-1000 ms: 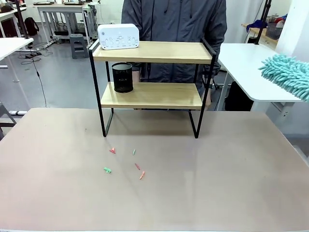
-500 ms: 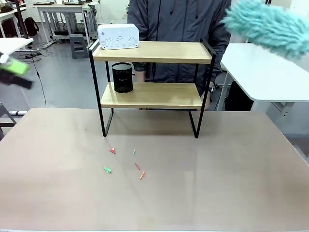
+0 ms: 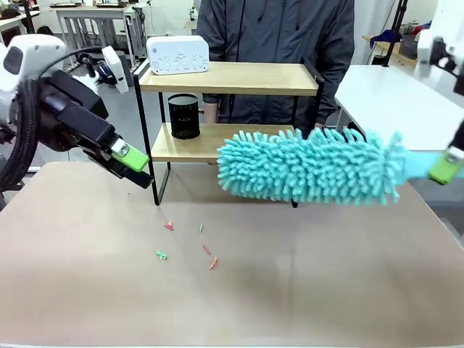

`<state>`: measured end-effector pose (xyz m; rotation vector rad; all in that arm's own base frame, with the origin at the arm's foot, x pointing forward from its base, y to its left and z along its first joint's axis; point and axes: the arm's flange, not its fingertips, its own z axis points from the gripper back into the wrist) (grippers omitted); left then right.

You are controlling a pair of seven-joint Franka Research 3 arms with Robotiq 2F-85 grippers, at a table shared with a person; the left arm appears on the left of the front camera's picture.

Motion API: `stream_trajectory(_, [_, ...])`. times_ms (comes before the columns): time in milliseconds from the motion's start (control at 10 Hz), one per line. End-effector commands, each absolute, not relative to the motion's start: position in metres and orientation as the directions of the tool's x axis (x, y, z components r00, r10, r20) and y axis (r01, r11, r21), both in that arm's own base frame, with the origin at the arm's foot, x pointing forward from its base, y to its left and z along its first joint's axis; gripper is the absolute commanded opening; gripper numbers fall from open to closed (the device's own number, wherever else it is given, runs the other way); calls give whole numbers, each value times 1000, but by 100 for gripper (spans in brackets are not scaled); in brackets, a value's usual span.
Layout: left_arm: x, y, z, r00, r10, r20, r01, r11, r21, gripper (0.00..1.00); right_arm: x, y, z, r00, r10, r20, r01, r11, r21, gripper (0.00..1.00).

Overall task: Clean the shelf.
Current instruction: Hand the Duster back to the human.

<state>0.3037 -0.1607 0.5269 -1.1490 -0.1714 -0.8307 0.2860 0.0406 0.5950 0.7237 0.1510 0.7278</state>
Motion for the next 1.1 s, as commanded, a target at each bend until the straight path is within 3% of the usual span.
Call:
stream_trajectory(0, [300,-141,559,686,-448,574,692,156,-705,100,290,54,607,767,630,124,-537,524,661,12])
stream_trajectory(200, [304,-154,537,693,-479,538,671,158,-724,100,285,35,594,752,649,118,-552,520,652,12])
stream_trajectory(500, [325,-196,540,666,-403,628,727,164,-666,100,315,91,610,583,803,120,-673,394,626,12])
stream_trajectory(800, [333,-213,525,676,-381,631,719,153,-678,100,337,153,604,418,908,23,-705,308,639,12])
stream_trajectory(1000, [333,-228,516,651,-438,620,724,115,-680,100,347,180,604,370,929,12,-716,277,641,12])
